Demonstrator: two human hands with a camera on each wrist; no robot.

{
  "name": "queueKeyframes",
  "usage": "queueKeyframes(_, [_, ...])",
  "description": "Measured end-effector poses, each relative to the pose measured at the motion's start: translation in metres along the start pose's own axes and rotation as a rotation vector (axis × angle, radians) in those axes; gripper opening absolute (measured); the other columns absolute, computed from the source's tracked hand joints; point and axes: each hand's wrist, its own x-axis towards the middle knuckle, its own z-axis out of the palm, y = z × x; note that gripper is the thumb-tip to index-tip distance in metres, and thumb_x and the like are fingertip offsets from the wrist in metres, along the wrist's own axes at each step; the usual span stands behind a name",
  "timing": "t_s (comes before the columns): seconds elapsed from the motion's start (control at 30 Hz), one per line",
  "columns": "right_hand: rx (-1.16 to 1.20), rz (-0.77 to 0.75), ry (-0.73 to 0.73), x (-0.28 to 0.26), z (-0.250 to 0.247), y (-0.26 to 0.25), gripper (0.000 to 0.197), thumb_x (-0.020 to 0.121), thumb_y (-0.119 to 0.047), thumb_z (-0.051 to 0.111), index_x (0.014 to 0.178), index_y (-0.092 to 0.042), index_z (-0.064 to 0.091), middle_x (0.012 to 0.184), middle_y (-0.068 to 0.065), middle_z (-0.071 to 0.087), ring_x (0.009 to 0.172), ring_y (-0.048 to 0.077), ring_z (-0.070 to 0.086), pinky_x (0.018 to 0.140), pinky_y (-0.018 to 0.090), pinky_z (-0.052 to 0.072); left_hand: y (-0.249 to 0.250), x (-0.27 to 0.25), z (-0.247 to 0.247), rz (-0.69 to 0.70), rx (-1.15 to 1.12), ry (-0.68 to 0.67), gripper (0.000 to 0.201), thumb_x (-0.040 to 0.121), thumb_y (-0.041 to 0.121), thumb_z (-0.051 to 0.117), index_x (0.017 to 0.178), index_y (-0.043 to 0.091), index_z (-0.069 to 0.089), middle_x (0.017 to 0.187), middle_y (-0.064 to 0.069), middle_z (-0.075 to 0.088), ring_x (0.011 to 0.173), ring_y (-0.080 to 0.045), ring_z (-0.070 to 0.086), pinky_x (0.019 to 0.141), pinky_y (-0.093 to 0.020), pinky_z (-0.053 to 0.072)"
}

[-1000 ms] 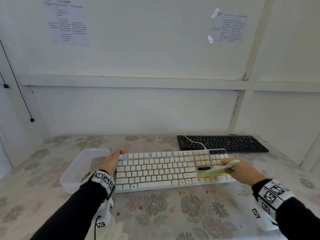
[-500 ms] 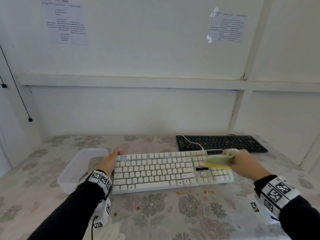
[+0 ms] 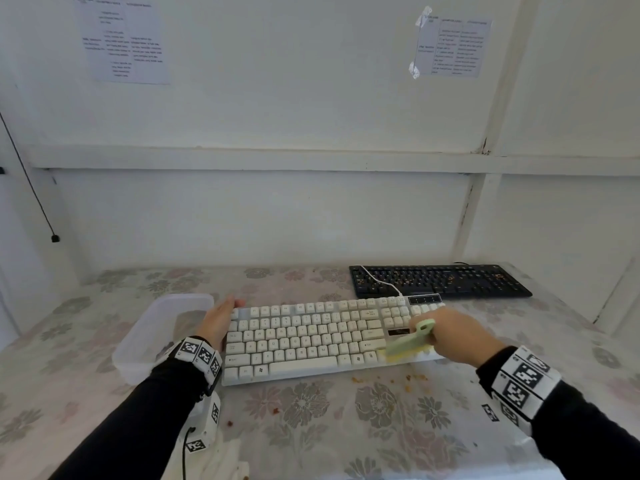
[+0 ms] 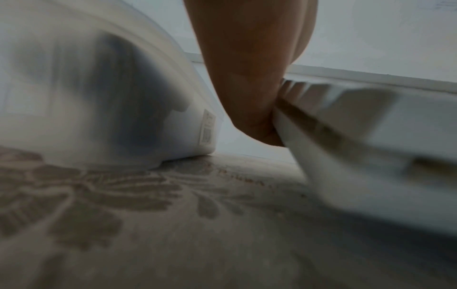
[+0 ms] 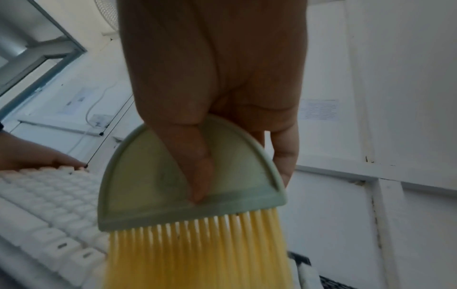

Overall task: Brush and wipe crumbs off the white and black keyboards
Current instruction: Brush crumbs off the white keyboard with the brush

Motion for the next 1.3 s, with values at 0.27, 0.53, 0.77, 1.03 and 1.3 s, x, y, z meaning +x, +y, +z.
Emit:
queueKeyframes(0.27, [0.203, -0.143, 0.008, 0.005, 0.007, -0.017, 0.026, 0.085, -0.003, 0.050, 0.087, -0.026, 0.062, 0.083, -0.009, 0.055, 0.082, 0.013, 0.055, 0.063, 0.016, 0.038, -0.007, 0.015, -0.009, -0.011, 0.072, -0.012, 0.039, 0.097, 0.047, 0.041, 0.095, 0.016, 0.064, 0.102, -0.013, 0.067, 0.099, -0.030, 0.062, 0.097, -0.047, 0.046])
queueKeyframes(0.53, [-0.036, 0.254, -0.055, -0.022, -0.005, 0.036, 0.029, 0.091, -0.005, 0.041, 0.108, -0.021, 0.058, 0.084, -0.005, 0.052, 0.076, 0.012, 0.050, 0.059, 0.013, 0.034, -0.005, -0.001, -0.001, -0.188, -0.040, -0.072, 0.047, 0.096, 0.035, 0.045, 0.060, 0.008, 0.058, 0.054, -0.010, 0.061, 0.054, -0.023, 0.060, 0.055, -0.024, 0.050])
queueKeyframes(0.77, [0.208, 0.009, 0.002, -0.011, -0.005, 0.020, 0.025, 0.092, -0.009, 0.049, 0.107, -0.028, 0.058, 0.083, -0.012, 0.055, 0.068, -0.001, 0.050, 0.060, 0.006, 0.040, -0.008, 0.007, -0.016, -0.192, -0.224, -0.107, 0.026, 0.070, 0.011, 0.060, 0.064, 0.018, 0.036, 0.063, -0.003, 0.031, 0.052, -0.018, 0.036, 0.052, -0.026, 0.039])
queueKeyframes(1.03, [0.111, 0.178, 0.027, -0.018, 0.004, 0.042, 0.049, 0.087, 0.001, 0.044, 0.071, -0.046, 0.044, 0.072, -0.013, 0.050, 0.070, 0.010, 0.052, 0.055, 0.015, 0.039, -0.010, -0.004, -0.012, -0.257, -0.201, -0.180, 0.037, 0.098, 0.030, 0.041, 0.113, 0.001, 0.058, 0.116, -0.025, 0.058, 0.115, -0.039, 0.052, 0.090, -0.049, 0.044])
queueKeyframes(1.3, [0.169, 0.170, 0.049, -0.020, -0.023, 0.013, 0.020, 0.089, -0.005, 0.048, 0.100, -0.015, 0.061, 0.078, -0.001, 0.060, 0.060, 0.008, 0.056, 0.050, 0.014, 0.040, -0.010, 0.002, -0.003, -0.094, -0.185, -0.058, 0.014, 0.101, 0.012, 0.038, 0.113, 0.012, 0.046, 0.093, -0.014, 0.055, 0.093, -0.030, 0.055, 0.093, -0.050, 0.041])
